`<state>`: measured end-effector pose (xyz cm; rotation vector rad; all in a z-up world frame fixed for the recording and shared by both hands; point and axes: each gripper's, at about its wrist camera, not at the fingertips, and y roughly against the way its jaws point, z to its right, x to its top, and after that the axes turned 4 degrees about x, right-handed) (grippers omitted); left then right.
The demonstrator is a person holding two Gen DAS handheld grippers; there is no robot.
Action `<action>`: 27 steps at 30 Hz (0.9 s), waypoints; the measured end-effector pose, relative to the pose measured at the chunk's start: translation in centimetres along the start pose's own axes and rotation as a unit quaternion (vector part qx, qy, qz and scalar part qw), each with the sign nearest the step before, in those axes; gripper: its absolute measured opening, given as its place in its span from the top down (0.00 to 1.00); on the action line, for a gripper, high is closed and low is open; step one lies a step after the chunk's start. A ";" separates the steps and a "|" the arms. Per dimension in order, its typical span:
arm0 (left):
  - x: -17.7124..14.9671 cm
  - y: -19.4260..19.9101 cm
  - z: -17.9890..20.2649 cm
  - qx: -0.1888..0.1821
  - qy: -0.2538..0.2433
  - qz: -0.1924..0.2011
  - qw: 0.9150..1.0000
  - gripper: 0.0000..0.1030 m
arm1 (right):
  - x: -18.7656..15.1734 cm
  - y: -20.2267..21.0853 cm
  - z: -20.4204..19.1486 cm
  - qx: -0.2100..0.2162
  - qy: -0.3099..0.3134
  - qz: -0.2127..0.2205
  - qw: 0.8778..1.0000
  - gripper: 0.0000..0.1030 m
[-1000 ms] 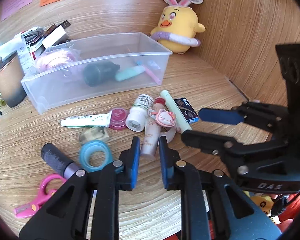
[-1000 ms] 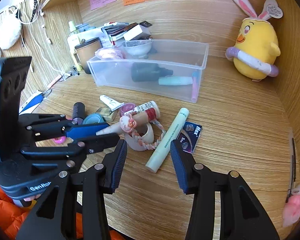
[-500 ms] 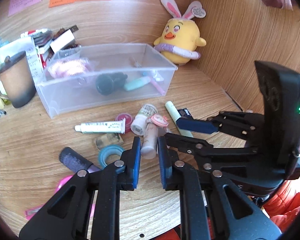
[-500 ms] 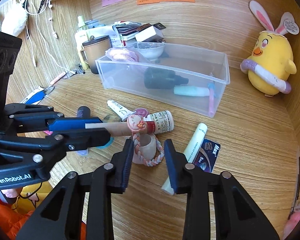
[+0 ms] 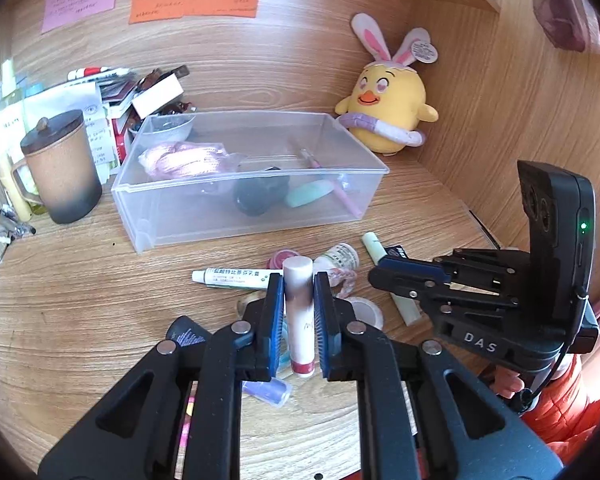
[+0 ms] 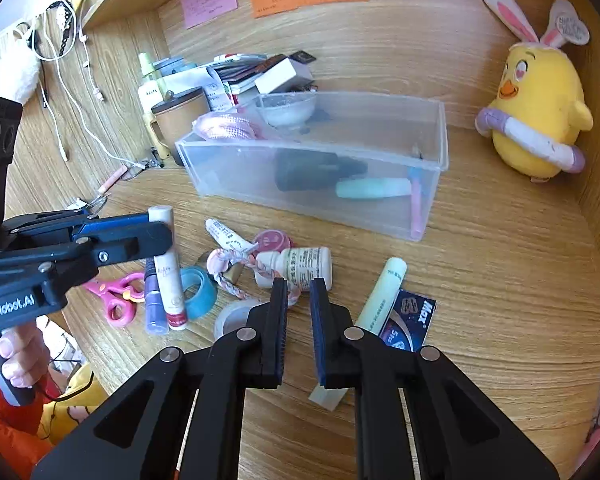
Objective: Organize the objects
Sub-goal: 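Grasp the lip balm with the left tool while the right tool grasps the pale green marker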
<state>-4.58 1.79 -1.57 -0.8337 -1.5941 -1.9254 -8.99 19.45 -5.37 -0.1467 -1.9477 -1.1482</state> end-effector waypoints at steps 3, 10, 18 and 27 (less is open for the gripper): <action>0.1 -0.1 -0.6 0.001 0.010 -0.003 1.000 0.86 | -0.1 0.1 0.7 -0.002 -0.015 -0.007 1.000 0.90; 1.2 0.8 -0.9 0.007 0.009 0.019 1.000 0.86 | -0.6 0.7 2.2 -0.052 -0.023 -0.009 0.998 0.76; 4.0 1.6 -0.9 0.016 0.004 0.050 0.999 0.86 | -1.4 -0.5 1.9 -0.050 -0.010 -0.032 0.998 0.76; 7.0 0.9 -1.0 0.021 0.000 0.062 0.998 0.86 | -0.6 -2.7 0.8 -0.073 0.020 -0.060 0.995 0.77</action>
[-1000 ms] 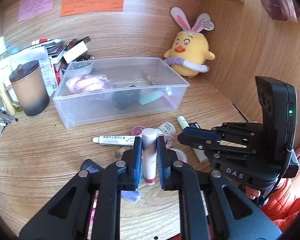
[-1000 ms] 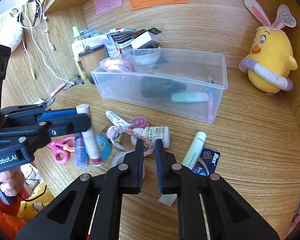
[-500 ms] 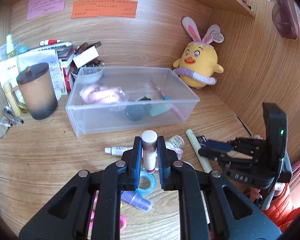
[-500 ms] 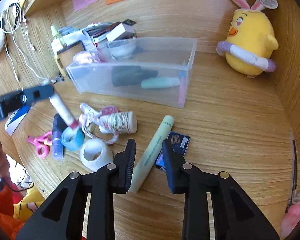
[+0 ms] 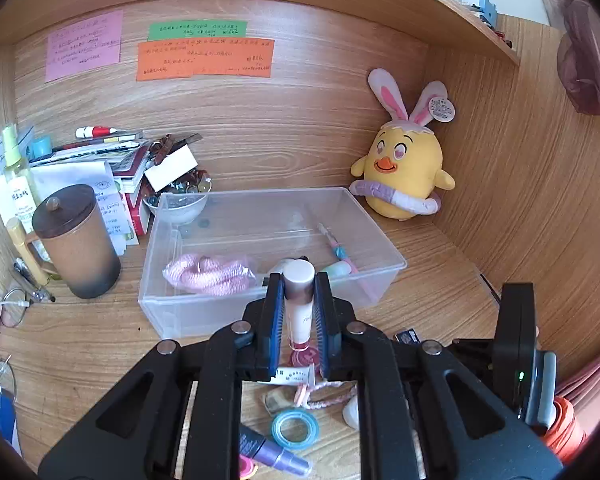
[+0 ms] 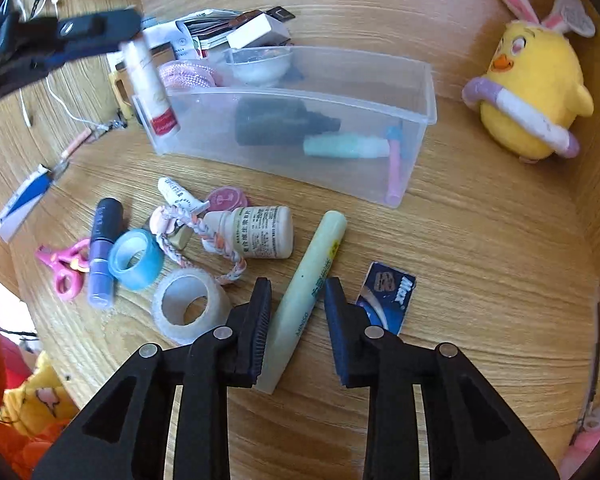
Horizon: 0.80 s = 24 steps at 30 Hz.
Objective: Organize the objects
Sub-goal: 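Grasp the lip balm with the left tool while the right tool grasps the pale green marker, then drop the lip balm and marker into the clear box, opening both tools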
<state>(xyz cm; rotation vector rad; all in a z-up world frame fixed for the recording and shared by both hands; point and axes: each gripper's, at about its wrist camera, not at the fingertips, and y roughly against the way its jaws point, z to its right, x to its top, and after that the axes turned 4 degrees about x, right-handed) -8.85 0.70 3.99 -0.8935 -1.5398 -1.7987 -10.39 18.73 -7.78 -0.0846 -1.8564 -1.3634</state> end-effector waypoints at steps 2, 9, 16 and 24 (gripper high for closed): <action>0.6 -0.4 -0.1 0.004 0.000 0.001 1.000 0.86 | 0.0 -0.1 -0.1 -0.009 0.001 0.002 1.000 0.78; 2.7 -0.9 -0.3 0.004 0.003 0.007 1.000 0.86 | 0.1 1.4 0.7 -0.010 -0.017 0.036 0.999 0.86; 4.2 -1.4 -0.4 0.034 -0.004 0.032 0.999 0.86 | 1.4 5.3 2.1 0.001 -0.034 0.086 0.996 0.86; 4.8 -5.4 -1.6 0.047 0.000 -0.006 0.999 0.86 | 4.2 7.7 2.8 -0.001 -0.033 0.130 0.991 0.86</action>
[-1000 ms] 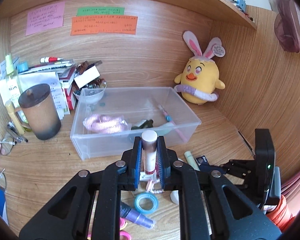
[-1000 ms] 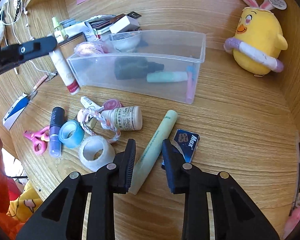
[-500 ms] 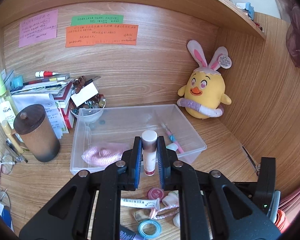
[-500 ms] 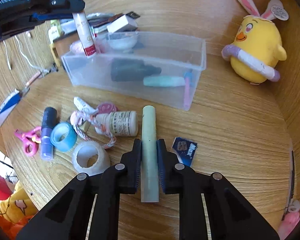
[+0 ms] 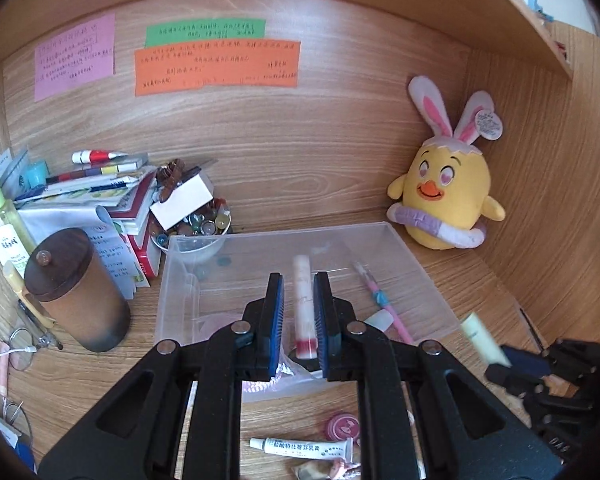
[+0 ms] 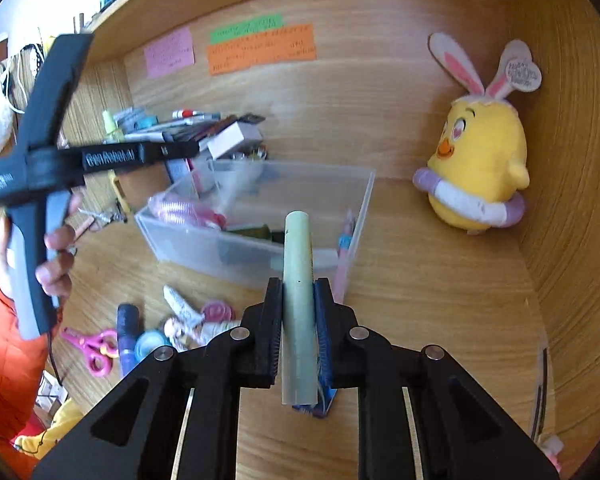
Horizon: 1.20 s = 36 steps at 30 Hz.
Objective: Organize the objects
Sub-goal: 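Drop the lip balm and marker into the clear box, opening both tools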
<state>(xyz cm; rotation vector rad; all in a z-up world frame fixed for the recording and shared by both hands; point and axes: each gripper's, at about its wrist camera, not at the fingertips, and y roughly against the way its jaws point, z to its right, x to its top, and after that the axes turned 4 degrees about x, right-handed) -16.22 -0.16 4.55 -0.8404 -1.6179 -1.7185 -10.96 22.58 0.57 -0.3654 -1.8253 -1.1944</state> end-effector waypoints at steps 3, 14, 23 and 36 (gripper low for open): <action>-0.1 -1.3 -0.2 0.001 0.002 -0.014 1.000 0.86 | 1.6 -0.8 0.0 0.000 0.008 0.005 1.000 0.86; -1.4 -0.8 -0.6 -0.016 -0.006 -0.035 0.999 0.67 | 5.5 -7.2 0.8 0.011 0.001 -0.034 0.999 0.86; -3.9 0.3 -1.3 -0.012 -0.018 -0.047 0.999 0.40 | 5.7 -11.6 0.7 0.006 0.004 -0.075 0.997 0.86; -9.3 1.7 -3.6 0.008 -0.027 -0.099 0.995 0.24 | 5.2 -12.5 -0.1 -0.002 0.016 -0.094 0.995 0.86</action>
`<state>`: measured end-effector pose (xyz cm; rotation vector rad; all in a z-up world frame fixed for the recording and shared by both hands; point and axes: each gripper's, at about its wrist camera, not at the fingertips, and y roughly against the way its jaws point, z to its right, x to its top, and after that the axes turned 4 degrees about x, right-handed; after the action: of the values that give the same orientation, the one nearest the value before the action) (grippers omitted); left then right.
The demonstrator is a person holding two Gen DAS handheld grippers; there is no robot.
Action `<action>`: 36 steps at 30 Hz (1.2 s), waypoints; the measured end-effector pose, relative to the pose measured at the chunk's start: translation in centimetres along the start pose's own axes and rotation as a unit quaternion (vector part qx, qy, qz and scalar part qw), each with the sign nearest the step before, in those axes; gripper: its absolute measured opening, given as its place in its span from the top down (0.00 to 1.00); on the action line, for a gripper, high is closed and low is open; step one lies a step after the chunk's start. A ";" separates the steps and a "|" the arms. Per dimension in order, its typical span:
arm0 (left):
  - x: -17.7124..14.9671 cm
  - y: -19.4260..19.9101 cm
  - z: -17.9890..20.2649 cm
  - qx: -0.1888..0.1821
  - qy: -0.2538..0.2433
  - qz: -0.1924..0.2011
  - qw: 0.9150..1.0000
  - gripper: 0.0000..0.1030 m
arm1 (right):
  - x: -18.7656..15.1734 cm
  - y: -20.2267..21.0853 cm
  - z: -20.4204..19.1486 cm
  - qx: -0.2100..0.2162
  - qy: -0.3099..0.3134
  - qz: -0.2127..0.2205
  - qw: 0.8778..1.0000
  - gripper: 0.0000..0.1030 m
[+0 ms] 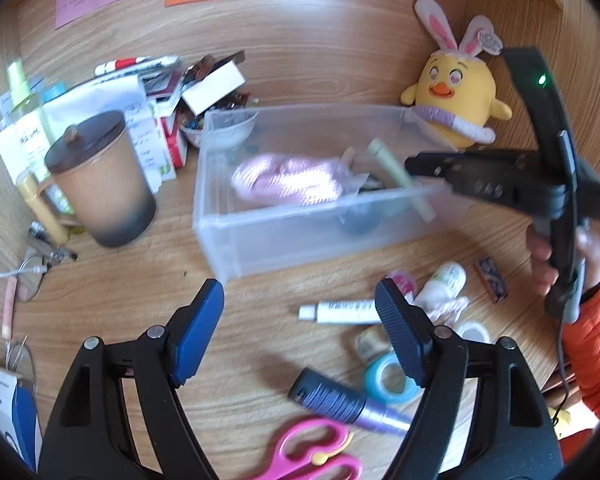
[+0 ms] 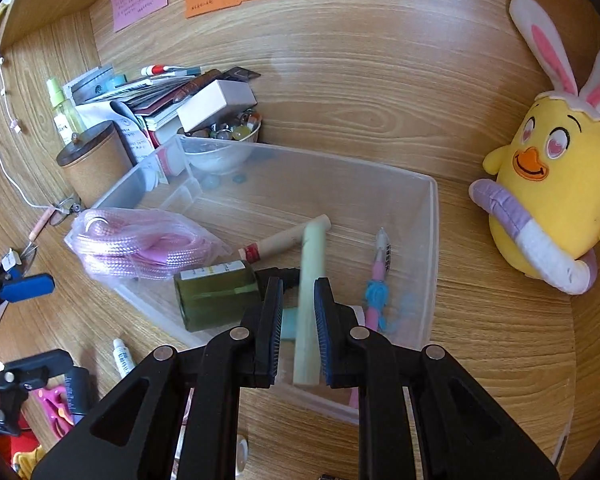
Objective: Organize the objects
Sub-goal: 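Drop the lip balm and marker into the clear box, opening both tools, then grasp the black cosmetic tube with the left tool while the right tool grasps the blue card box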
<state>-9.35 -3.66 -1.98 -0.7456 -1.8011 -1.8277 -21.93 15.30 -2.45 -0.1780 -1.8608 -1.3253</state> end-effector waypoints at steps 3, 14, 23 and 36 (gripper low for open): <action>-1.3 0.1 -0.5 0.001 0.007 -0.014 1.000 0.22 | -0.3 1.0 -0.3 0.000 0.005 0.007 1.000 0.81; -5.0 -0.6 0.3 -0.019 0.014 -0.068 0.997 0.19 | -4.0 6.1 -1.3 -0.031 0.027 0.047 0.998 0.59; -5.8 -1.0 -0.7 -0.049 0.071 -0.082 0.993 0.26 | -8.5 6.9 0.3 -0.031 -0.007 0.021 0.999 0.56; -4.9 -1.5 0.0 -0.049 0.056 -0.067 0.995 0.55 | -12.5 4.9 1.2 -0.013 -0.046 -0.033 0.998 0.55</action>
<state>-6.71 -3.82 -6.38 -0.5567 -1.7371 -2.0158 -11.77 22.56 -7.58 -0.1963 -1.9416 -1.4072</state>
